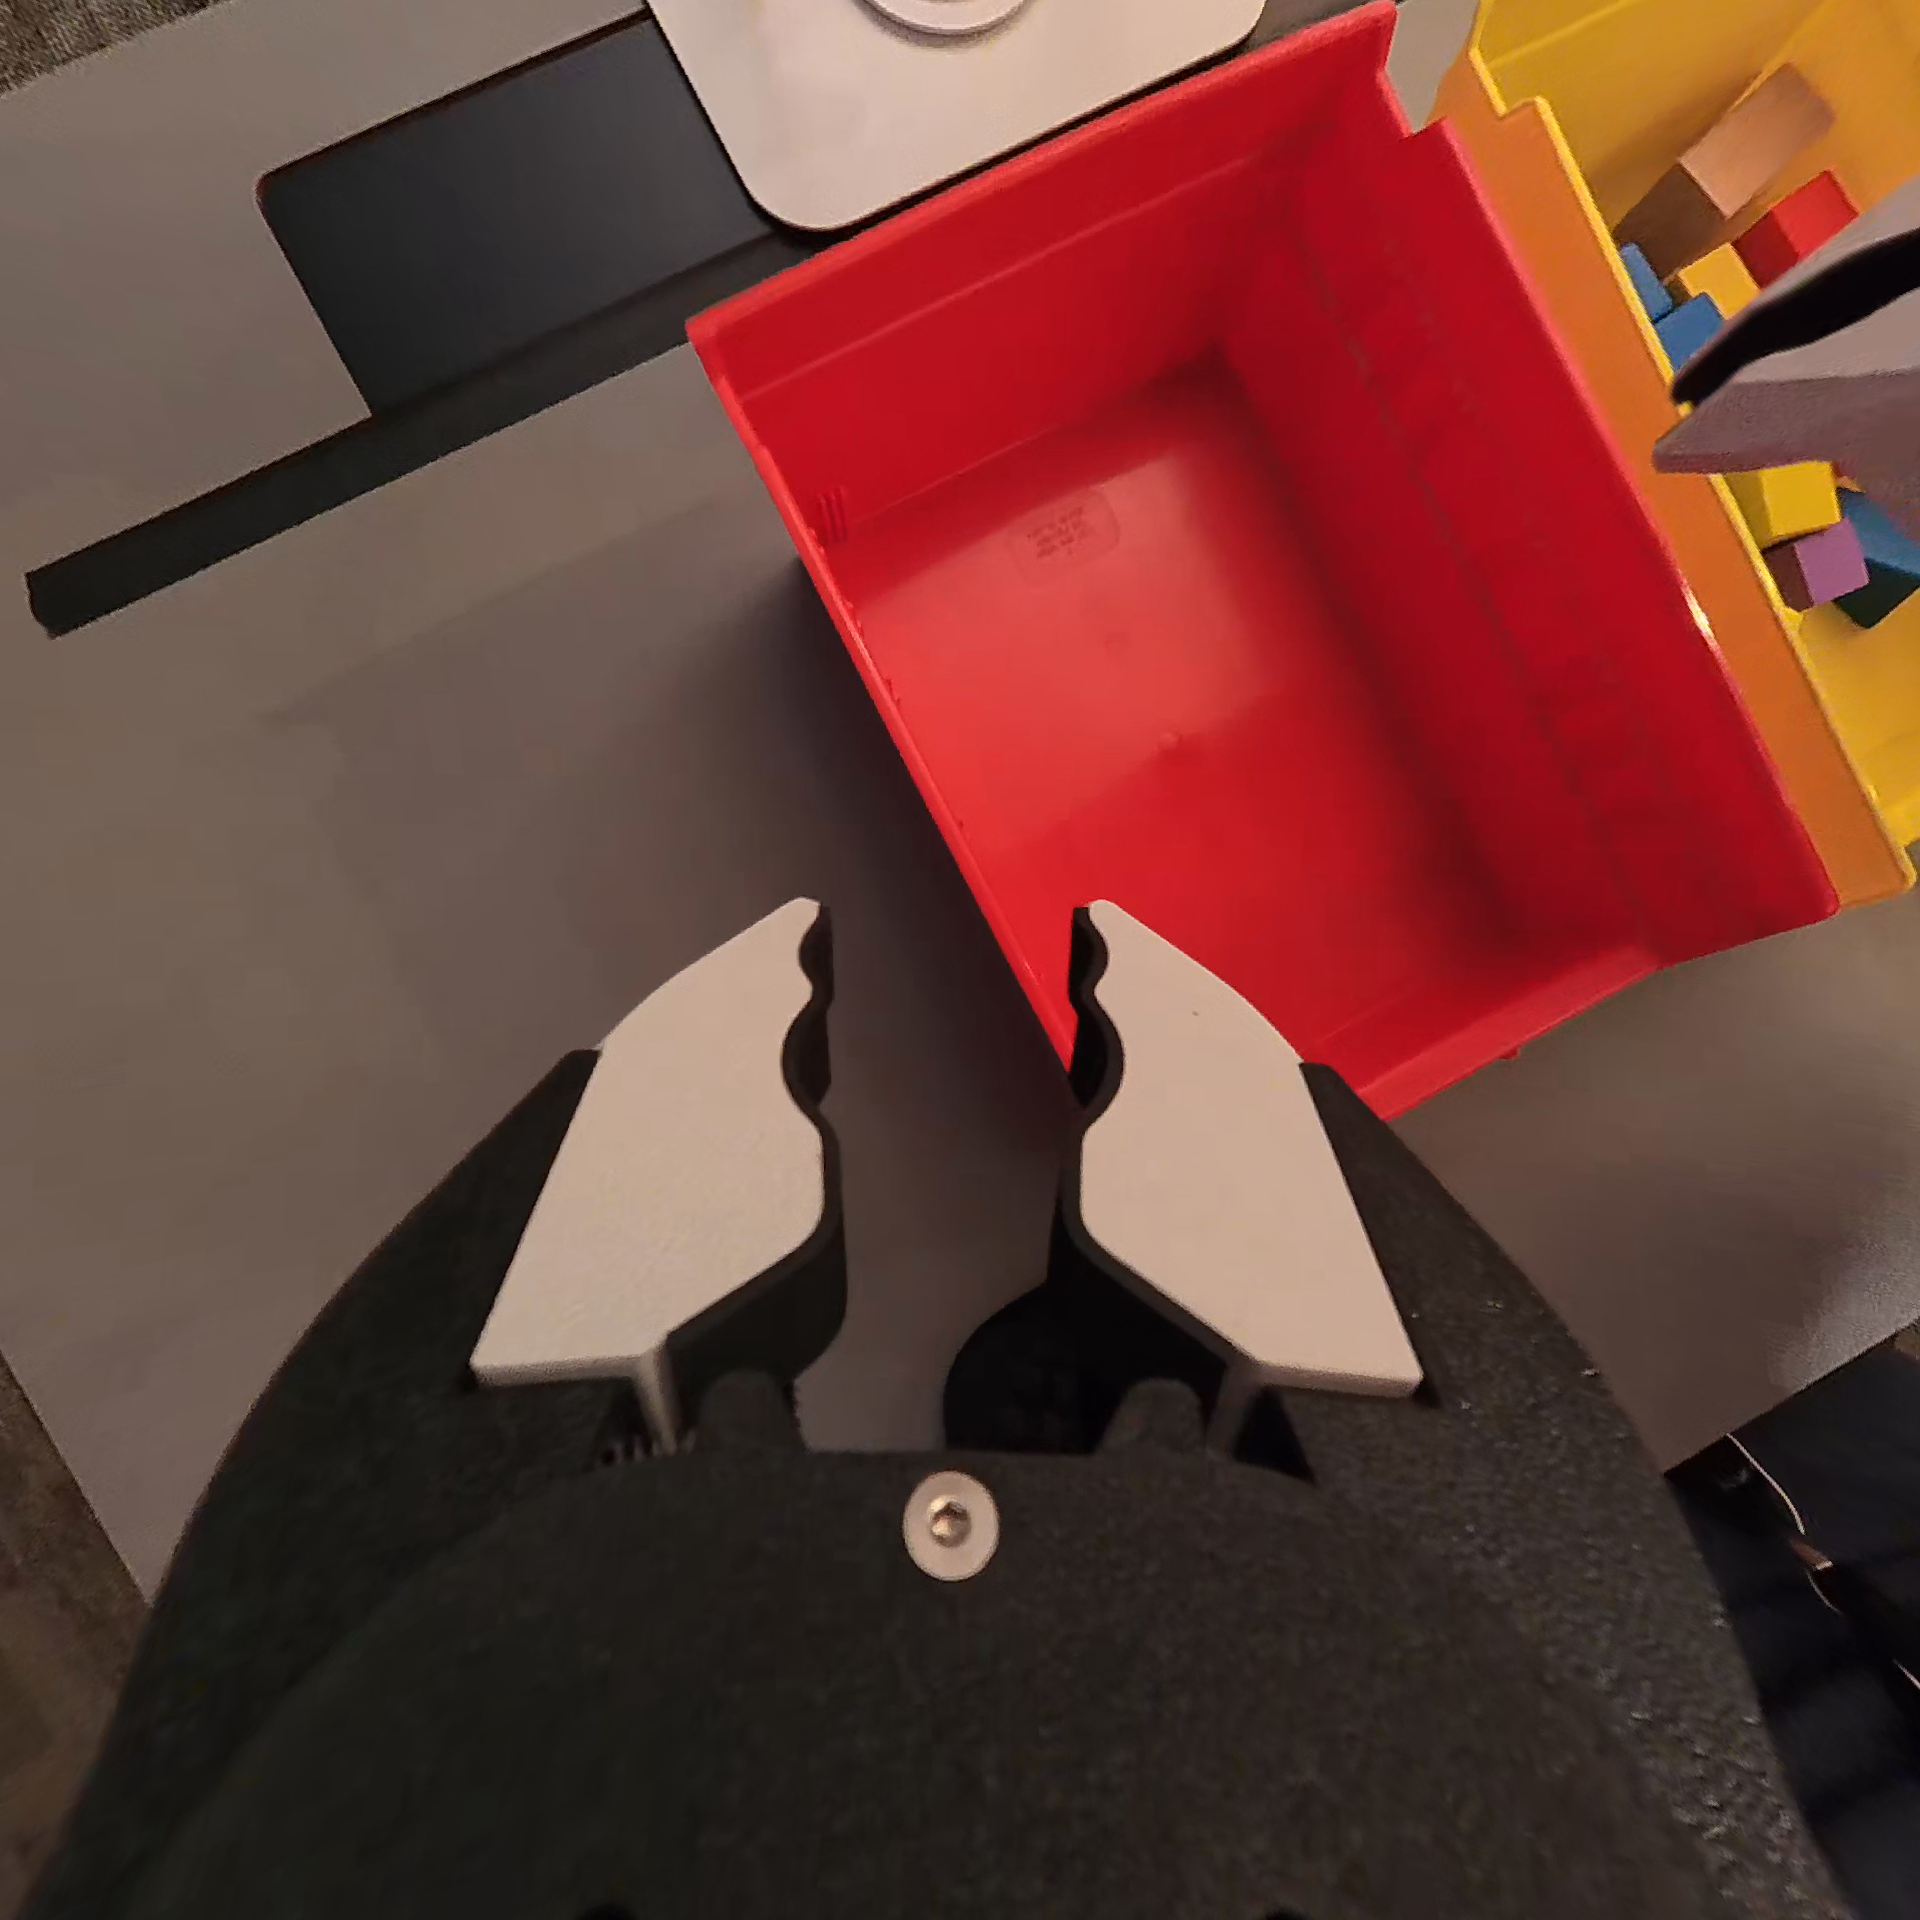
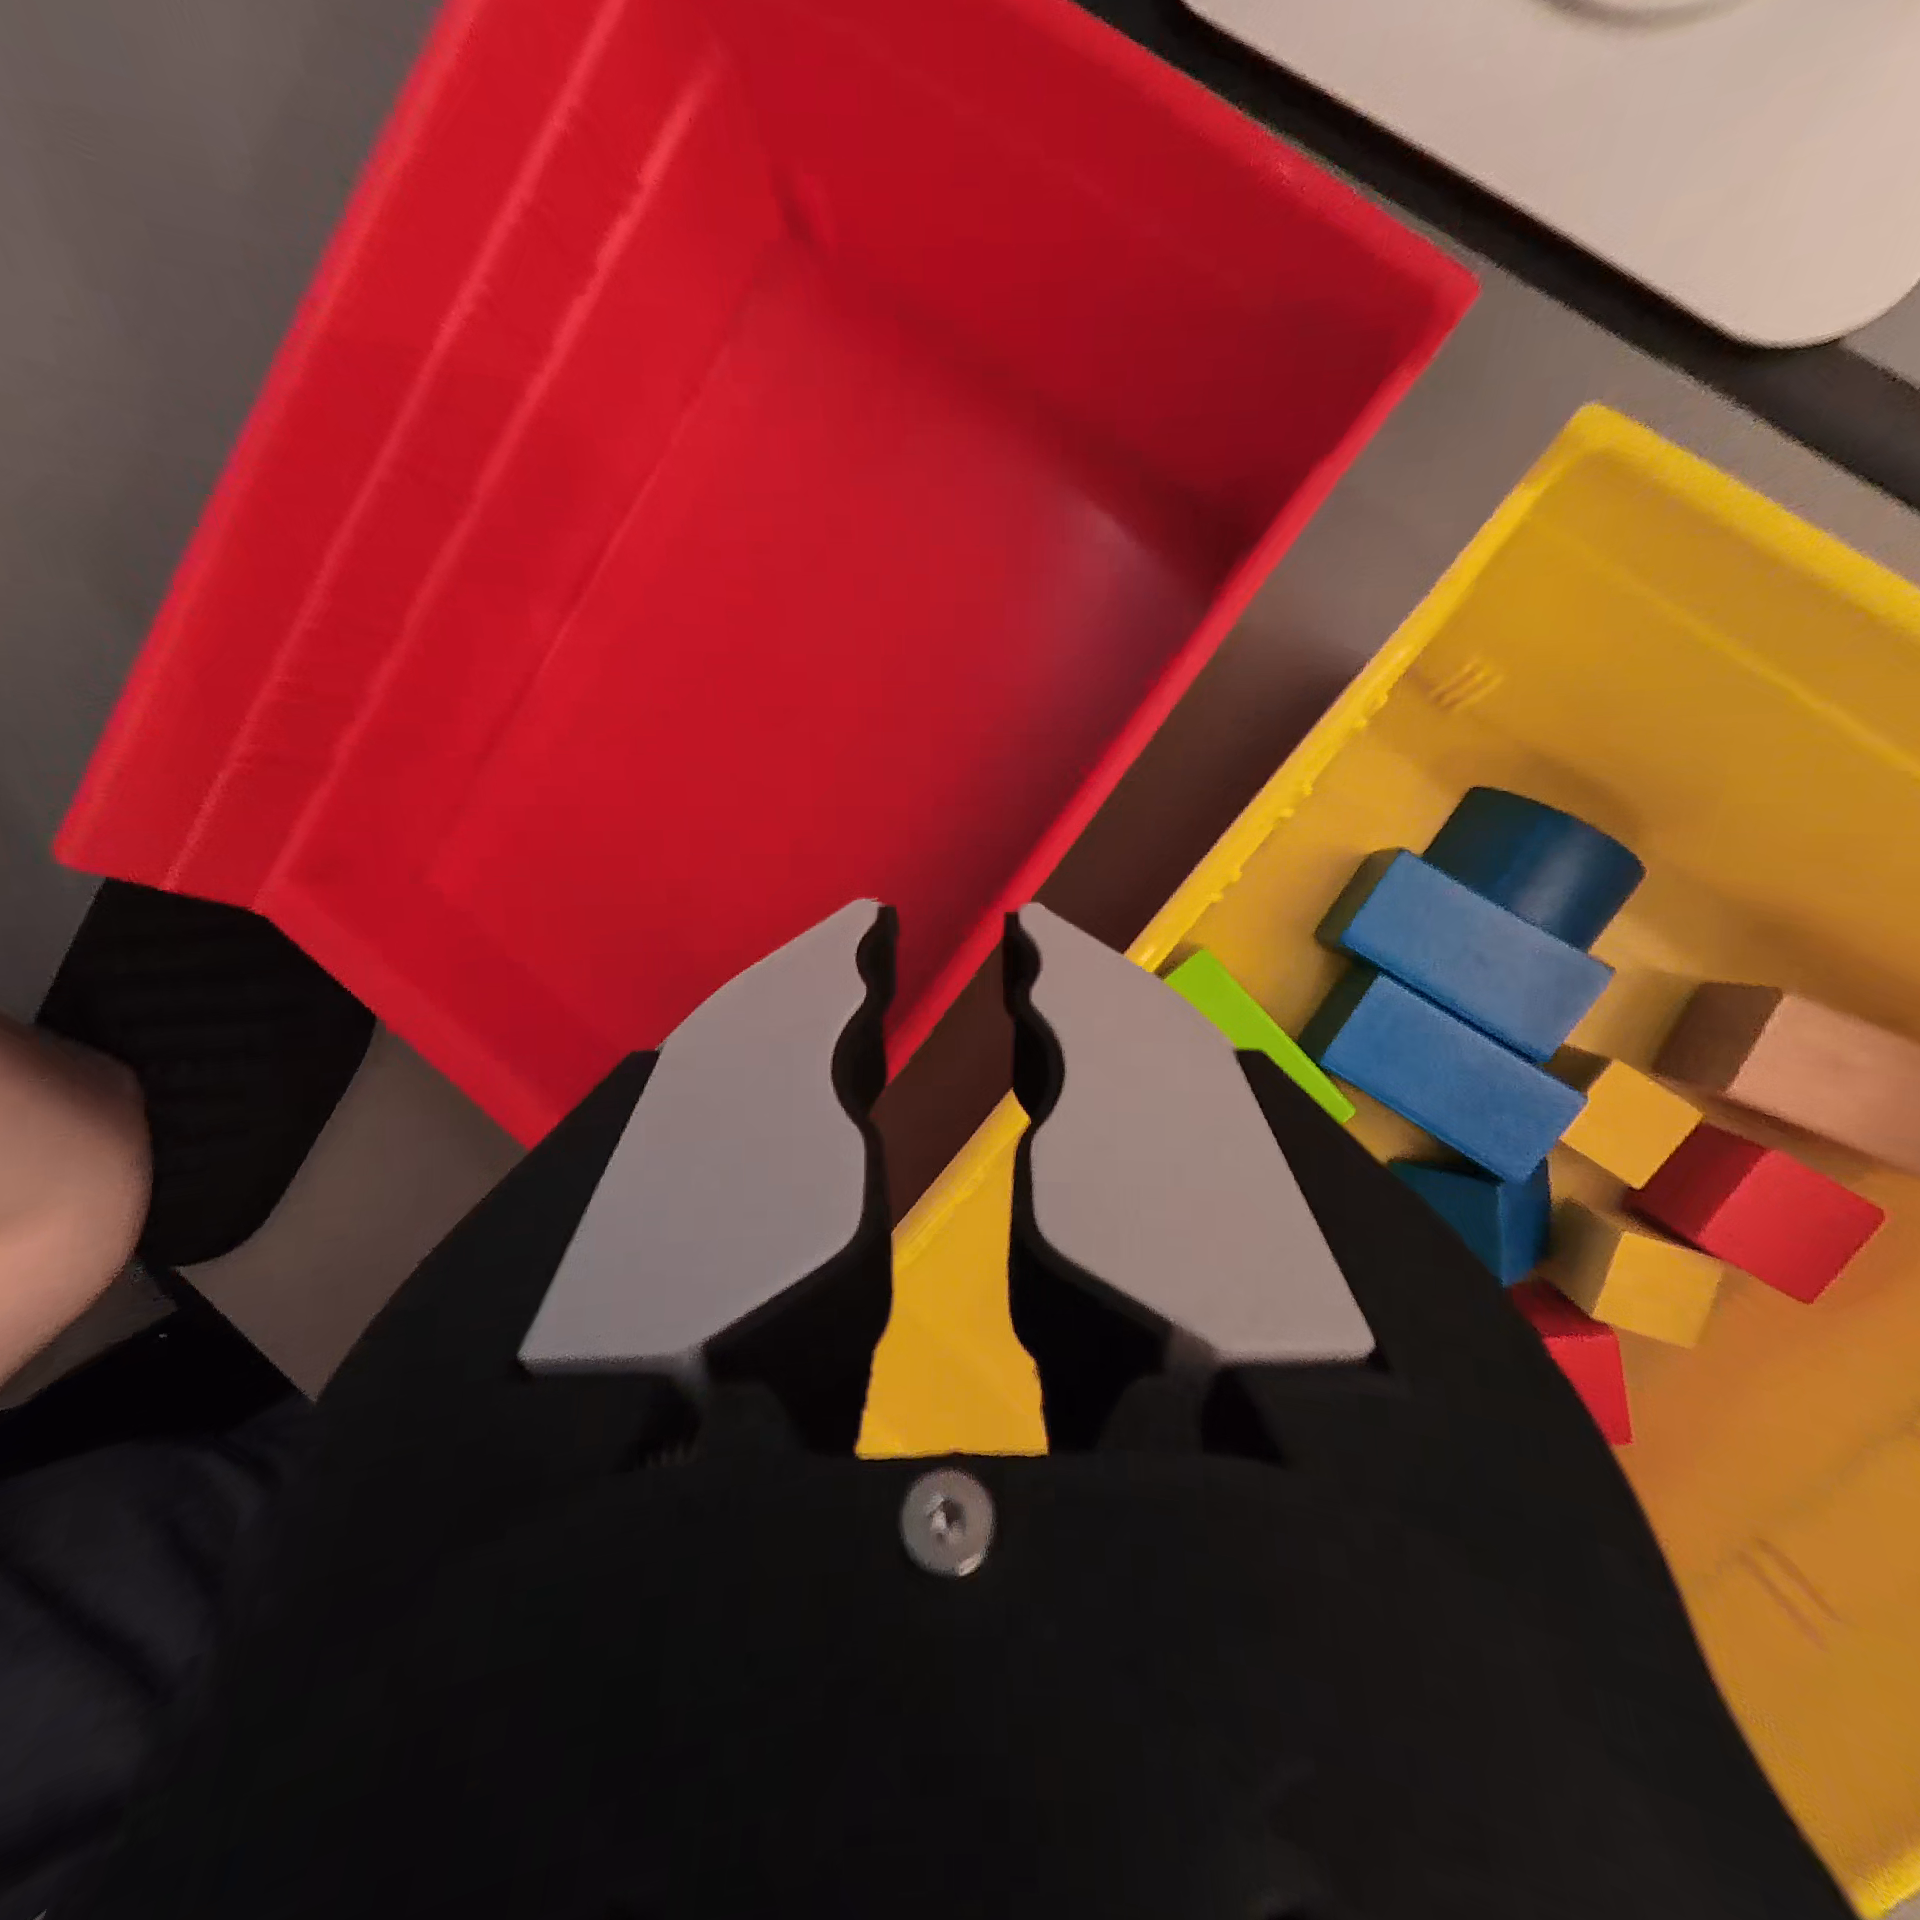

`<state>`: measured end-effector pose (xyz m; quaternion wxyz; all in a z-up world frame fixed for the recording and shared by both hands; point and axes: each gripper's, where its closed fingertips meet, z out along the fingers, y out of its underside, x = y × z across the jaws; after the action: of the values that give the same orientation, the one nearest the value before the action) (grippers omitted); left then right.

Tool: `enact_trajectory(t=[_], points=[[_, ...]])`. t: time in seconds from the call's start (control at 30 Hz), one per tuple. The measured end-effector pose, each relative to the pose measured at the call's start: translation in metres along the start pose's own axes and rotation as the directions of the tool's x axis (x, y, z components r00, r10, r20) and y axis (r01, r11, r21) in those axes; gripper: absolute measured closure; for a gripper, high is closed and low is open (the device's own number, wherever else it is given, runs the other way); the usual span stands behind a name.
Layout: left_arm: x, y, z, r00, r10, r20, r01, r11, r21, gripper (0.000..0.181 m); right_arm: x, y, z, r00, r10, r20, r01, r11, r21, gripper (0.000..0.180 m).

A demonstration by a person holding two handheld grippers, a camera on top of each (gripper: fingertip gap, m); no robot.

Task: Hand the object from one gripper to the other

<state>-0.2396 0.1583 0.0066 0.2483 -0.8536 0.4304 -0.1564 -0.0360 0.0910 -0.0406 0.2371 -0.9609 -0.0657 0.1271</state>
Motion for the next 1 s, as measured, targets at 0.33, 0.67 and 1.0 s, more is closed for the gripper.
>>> enact_trajectory(t=[0.33,0.67,1.0], points=[[-0.002,-0.001,0.000,1.000,-0.015,-0.023,0.015,1.000,0.004,0.141,0.011,0.011,0.034,0.991,0.069,-0.115,-0.093,0.970,-0.224,0.155],[-0.003,0.002,0.003,1.000,-0.012,-0.012,0.012,1.000,-0.018,0.144,0.020,-0.003,0.055,0.959,0.083,-0.270,-0.155,0.953,-0.260,0.158],[-0.001,0.003,0.007,1.000,0.002,-0.004,-0.002,0.999,-0.040,0.145,0.021,-0.017,0.069,0.939,0.097,-0.330,-0.201,0.933,-0.298,0.158]])
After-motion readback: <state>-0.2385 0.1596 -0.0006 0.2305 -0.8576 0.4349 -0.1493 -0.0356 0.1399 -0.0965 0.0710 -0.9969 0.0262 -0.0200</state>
